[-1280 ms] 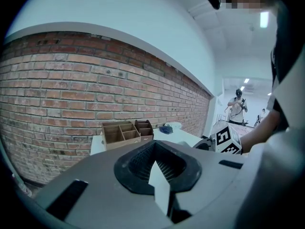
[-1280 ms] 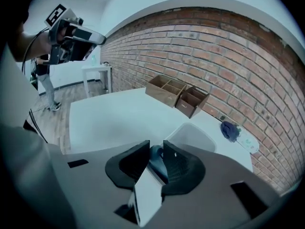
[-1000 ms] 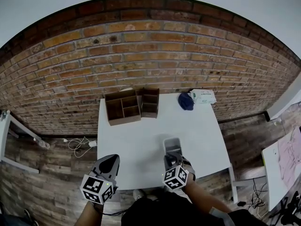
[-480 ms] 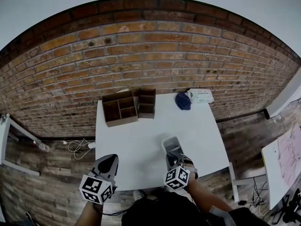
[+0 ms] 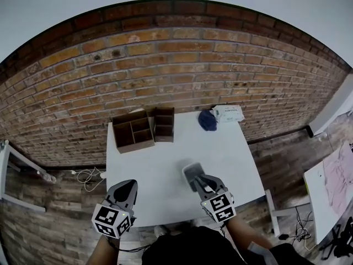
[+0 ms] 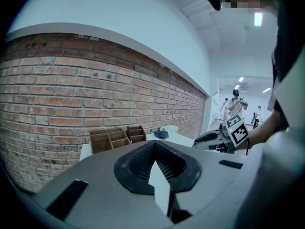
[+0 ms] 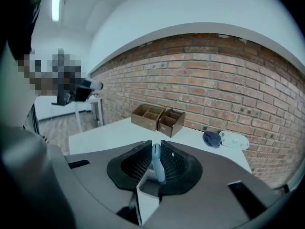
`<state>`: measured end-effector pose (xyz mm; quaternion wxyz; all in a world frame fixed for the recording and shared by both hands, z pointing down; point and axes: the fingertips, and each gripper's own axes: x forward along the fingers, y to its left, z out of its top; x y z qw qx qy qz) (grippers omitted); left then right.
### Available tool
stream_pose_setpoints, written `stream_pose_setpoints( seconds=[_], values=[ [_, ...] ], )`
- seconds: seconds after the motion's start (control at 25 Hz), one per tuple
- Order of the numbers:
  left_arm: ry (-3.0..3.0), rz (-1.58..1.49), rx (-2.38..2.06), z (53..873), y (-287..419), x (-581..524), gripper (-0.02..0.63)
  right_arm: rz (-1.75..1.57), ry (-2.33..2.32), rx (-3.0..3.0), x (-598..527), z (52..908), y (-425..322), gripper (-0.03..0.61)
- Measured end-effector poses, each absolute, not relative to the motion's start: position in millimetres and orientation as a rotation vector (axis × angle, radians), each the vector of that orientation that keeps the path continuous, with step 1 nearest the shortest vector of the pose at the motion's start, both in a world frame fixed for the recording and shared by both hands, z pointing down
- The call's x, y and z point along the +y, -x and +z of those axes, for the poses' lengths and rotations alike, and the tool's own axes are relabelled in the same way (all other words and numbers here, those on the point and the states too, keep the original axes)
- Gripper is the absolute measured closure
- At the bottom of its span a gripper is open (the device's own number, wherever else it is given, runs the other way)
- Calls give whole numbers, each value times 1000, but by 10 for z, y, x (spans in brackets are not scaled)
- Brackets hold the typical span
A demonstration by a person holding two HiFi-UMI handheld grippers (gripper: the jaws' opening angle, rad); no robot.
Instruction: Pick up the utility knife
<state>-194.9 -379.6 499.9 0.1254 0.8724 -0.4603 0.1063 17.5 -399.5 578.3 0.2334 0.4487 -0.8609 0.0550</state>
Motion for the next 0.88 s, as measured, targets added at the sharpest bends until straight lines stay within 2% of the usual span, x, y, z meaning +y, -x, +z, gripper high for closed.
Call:
stream_pose_setpoints(
  seconds=[0.2,0.56,0.88],
  values=[
    [-2574,316,-1307,4948,1710,-3855,623,234,-1352,-2557,-4046,5237,-415,520],
    [-2634,277,-1306,4673,1213,-3961,623,51,-1439,-2797,-3844,4174,-830,520],
    [-2630,270,-1386,4518,830,-4023,623,1,-1394,-2882,-3888,3881,-1239,520]
  ],
)
